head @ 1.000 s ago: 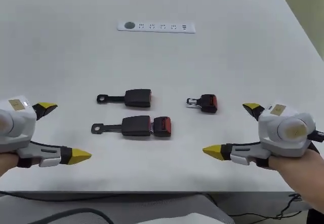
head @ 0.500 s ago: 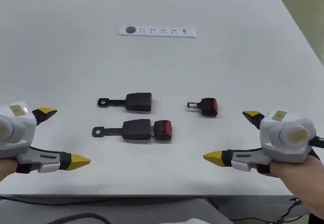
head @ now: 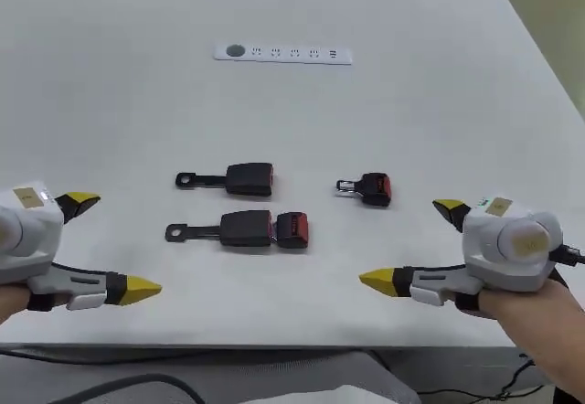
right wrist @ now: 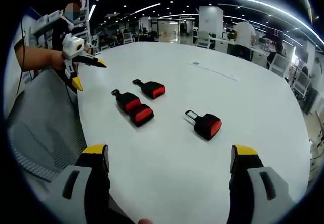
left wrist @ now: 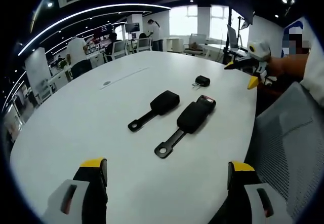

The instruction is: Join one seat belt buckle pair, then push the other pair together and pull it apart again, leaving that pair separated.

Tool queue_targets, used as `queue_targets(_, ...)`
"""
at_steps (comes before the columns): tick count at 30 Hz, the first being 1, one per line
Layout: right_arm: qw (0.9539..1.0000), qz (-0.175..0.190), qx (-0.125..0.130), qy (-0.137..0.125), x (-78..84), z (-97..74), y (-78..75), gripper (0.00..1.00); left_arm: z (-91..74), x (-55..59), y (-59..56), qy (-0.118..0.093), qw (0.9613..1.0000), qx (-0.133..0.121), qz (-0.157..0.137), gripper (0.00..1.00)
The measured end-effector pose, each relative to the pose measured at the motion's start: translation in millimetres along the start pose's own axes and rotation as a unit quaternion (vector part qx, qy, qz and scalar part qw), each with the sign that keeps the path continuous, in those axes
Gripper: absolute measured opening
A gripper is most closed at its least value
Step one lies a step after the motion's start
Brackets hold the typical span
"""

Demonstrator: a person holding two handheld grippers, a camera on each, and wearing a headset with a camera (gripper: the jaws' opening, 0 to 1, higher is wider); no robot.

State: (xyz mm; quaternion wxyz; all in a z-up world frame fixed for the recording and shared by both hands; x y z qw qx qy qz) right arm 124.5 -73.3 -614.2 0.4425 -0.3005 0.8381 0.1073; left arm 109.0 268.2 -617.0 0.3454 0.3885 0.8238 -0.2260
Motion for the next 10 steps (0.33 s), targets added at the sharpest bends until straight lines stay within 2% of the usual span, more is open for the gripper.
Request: queue_targets(10,0.9999,0.007,0.002,0.009,7.6,-4.4,-0.9,1.00,0.9,3.8,0.2,0.002,1.0000,0.001,0.000,1.00)
Point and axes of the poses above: the centre of the closed fingertips' face, and the gripper's own axes: z roughly forward along the fingers, y roughly to its left, x roughly out of its underside, the point moved 1 cm from there along -z, roughly backward along the fingers, and after that the axes turned 10 degrees about x, right-handed, at the moved point
